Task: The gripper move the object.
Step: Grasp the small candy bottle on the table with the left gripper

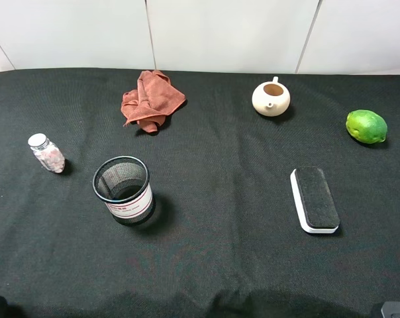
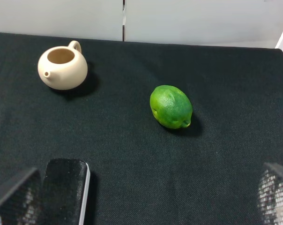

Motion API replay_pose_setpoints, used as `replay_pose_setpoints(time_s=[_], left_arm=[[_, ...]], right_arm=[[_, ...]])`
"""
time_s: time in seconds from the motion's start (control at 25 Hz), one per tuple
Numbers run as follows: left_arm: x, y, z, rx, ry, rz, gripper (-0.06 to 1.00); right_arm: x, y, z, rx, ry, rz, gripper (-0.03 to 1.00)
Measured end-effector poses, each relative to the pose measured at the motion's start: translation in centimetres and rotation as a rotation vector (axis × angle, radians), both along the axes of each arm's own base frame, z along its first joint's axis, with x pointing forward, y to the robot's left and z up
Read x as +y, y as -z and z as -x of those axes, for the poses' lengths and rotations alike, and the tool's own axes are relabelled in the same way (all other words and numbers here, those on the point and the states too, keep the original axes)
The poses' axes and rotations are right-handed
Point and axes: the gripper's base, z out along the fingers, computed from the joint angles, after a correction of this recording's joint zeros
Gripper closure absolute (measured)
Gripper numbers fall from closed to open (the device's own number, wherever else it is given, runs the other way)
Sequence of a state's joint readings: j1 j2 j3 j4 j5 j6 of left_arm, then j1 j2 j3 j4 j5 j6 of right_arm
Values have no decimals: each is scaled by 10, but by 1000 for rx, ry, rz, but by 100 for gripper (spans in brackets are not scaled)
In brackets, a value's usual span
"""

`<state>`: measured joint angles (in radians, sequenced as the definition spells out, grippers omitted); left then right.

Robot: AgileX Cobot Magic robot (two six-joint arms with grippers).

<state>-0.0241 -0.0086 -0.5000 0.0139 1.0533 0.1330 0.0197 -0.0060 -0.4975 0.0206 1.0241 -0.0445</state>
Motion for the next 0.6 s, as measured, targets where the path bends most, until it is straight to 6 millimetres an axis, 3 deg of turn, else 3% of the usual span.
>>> replay_pose_setpoints(time_s=[0.28, 0.6], left_arm=[[4, -20, -6, 1, -30, -39, -5], [4, -46, -34, 109, -32, -49, -5]], right_arm=[[0, 0, 0, 0, 0, 0, 27], [0, 0, 0, 0, 0, 0, 27]])
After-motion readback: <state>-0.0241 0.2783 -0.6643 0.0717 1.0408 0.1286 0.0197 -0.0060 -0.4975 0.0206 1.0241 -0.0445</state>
